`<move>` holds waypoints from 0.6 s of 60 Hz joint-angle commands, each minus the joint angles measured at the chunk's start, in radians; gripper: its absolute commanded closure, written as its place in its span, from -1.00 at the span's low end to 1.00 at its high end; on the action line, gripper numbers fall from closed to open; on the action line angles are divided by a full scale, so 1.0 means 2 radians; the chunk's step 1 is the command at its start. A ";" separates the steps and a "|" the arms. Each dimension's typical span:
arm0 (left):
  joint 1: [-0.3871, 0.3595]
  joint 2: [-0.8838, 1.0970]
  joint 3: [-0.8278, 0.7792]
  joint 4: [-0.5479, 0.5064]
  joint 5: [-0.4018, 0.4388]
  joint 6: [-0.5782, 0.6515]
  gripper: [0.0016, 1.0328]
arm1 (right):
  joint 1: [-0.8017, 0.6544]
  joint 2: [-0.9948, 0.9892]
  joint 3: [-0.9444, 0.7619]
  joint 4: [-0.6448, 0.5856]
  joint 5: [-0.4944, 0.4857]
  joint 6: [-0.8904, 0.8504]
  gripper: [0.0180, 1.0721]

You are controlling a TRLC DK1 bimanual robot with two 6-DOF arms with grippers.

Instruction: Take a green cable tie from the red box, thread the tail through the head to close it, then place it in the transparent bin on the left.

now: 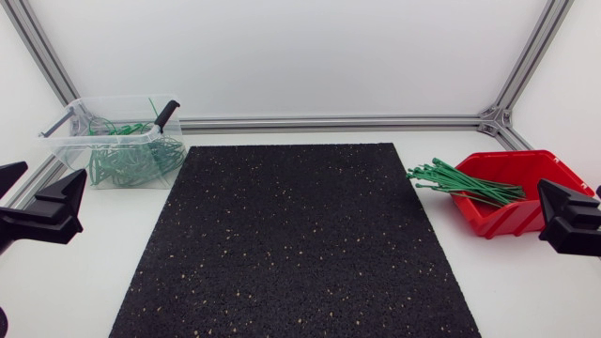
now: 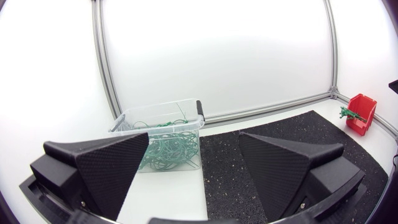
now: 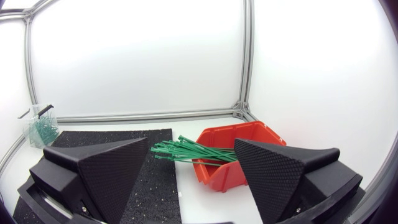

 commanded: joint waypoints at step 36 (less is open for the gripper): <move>-0.044 -0.133 -0.190 0.093 -0.041 -0.072 -0.94 | -0.051 -0.057 -0.178 0.182 -0.091 -0.031 -0.91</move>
